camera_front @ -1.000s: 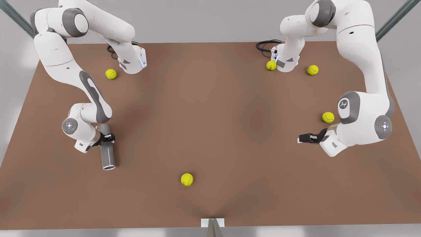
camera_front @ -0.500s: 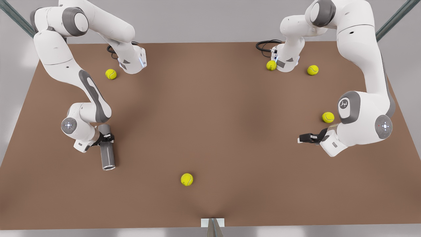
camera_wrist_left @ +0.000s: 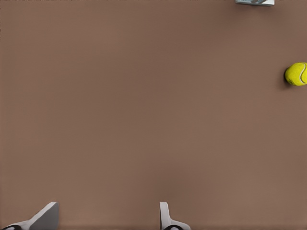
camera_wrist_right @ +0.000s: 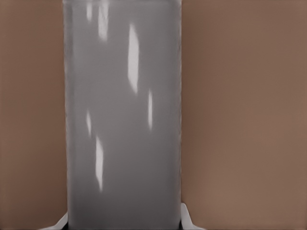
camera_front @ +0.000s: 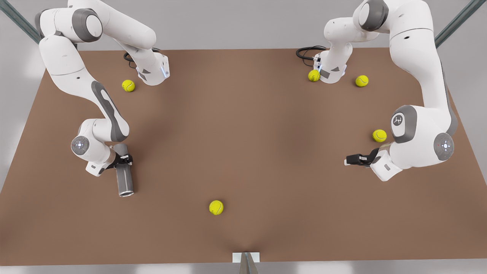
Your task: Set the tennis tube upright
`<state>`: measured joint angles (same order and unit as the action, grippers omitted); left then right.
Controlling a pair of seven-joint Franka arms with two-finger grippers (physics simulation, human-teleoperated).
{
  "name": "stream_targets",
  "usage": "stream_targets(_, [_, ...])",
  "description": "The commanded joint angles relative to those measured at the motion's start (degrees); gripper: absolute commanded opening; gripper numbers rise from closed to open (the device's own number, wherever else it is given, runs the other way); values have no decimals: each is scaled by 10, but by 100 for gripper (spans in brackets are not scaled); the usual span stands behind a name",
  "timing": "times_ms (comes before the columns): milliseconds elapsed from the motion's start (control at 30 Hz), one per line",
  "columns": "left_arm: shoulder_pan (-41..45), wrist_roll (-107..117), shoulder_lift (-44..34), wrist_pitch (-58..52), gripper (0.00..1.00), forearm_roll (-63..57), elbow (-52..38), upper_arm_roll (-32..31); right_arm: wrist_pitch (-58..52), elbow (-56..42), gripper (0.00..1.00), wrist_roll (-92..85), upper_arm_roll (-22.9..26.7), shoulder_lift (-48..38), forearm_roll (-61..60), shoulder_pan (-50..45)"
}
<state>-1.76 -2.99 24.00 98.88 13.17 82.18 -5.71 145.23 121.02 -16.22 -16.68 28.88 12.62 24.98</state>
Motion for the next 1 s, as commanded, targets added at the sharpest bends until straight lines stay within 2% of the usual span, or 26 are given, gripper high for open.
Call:
stream_targets(0, [0,0,0,0,100,0,0,0,0,2,75,3,1,-2,4,1])
stream_targets(233, [0,0,0,1,100,0,0,0,-24,6,75,-6,-16,-54,4,-8])
stream_targets(367, [0,0,0,1,100,0,0,0,-21,-1,75,-29,-84,-60,4,-16])
stream_targets(433, [0,1,0,1,100,1,0,0,-14,-18,75,-58,-87,-53,-1,-73])
stream_targets(500, [0,2,1,1,100,2,0,-1,-14,-44,75,-132,-87,-44,-4,-109])
stream_targets(667, [1,2,4,2,100,5,0,-1,-12,-104,75,-442,-87,-19,-11,-162])
stream_targets(767, [3,9,10,3,100,55,0,-1,8,-148,75,-501,-79,23,-27,-226])
stream_targets(800, [6,10,11,3,100,63,0,-1,8,-162,75,-501,-56,31,-44,-272])
stream_targets(833, [6,10,17,22,100,65,3,-2,9,-176,75,-510,-8,36,-69,-338])
stream_targets(867, [7,10,21,25,100,65,4,-2,10,-191,76,-512,9,48,-88,-375])
stream_targets(967, [8,10,31,25,100,72,2,-5,16,-203,76,-511,14,60,-99,-429])
